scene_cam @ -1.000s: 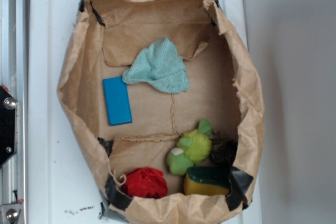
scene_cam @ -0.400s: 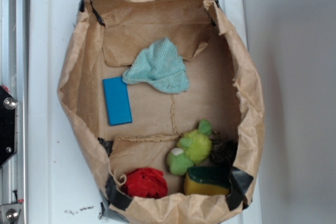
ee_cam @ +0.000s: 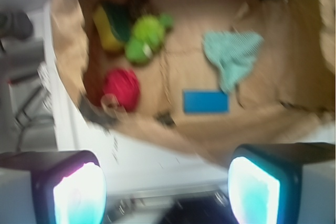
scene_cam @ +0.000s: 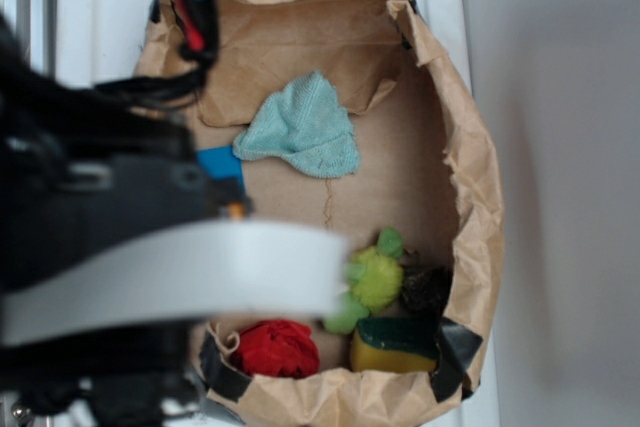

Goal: Grab the blue cloth.

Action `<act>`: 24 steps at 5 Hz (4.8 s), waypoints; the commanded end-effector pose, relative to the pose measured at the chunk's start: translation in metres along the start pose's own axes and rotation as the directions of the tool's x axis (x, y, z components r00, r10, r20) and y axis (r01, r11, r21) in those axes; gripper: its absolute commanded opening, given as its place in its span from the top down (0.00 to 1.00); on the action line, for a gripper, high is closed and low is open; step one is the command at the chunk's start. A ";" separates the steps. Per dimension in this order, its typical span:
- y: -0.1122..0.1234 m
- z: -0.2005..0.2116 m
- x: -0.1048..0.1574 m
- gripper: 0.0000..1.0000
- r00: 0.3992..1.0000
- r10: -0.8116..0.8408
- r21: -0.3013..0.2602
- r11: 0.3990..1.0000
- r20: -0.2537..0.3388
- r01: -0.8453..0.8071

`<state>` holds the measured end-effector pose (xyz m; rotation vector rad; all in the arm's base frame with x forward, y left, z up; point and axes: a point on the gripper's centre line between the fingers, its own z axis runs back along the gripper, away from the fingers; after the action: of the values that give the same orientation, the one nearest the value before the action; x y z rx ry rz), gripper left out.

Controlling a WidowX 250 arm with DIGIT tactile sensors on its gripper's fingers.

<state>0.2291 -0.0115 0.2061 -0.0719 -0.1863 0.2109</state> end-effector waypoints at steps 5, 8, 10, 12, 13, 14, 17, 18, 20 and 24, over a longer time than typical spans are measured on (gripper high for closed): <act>0.061 -0.012 0.023 0.00 0.515 0.854 -0.018 0.517 0.073 -0.856; 0.065 -0.049 0.044 0.00 0.479 0.872 -0.067 0.486 0.097 -0.871; 0.077 -0.086 0.060 0.00 0.485 0.855 -0.041 0.500 0.182 -0.865; 0.103 -0.104 0.014 0.00 0.500 0.827 0.043 0.507 0.257 -0.861; 0.108 -0.105 -0.008 0.00 0.626 0.734 0.059 0.636 0.264 -0.770; 0.108 -0.104 -0.025 0.00 0.652 0.710 0.059 0.663 0.267 -0.746; 0.104 -0.102 -0.023 0.00 0.638 0.722 -0.008 0.664 0.267 -0.748; 0.102 -0.097 -0.017 0.00 0.634 0.718 -0.011 0.664 0.288 -0.747; 0.104 -0.097 -0.013 0.00 0.645 0.702 -0.016 0.680 0.301 -0.733; 0.100 -0.098 -0.005 0.00 0.617 0.719 0.015 0.647 0.320 -0.762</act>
<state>0.2263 0.0713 0.0884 0.0452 -0.3868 1.1030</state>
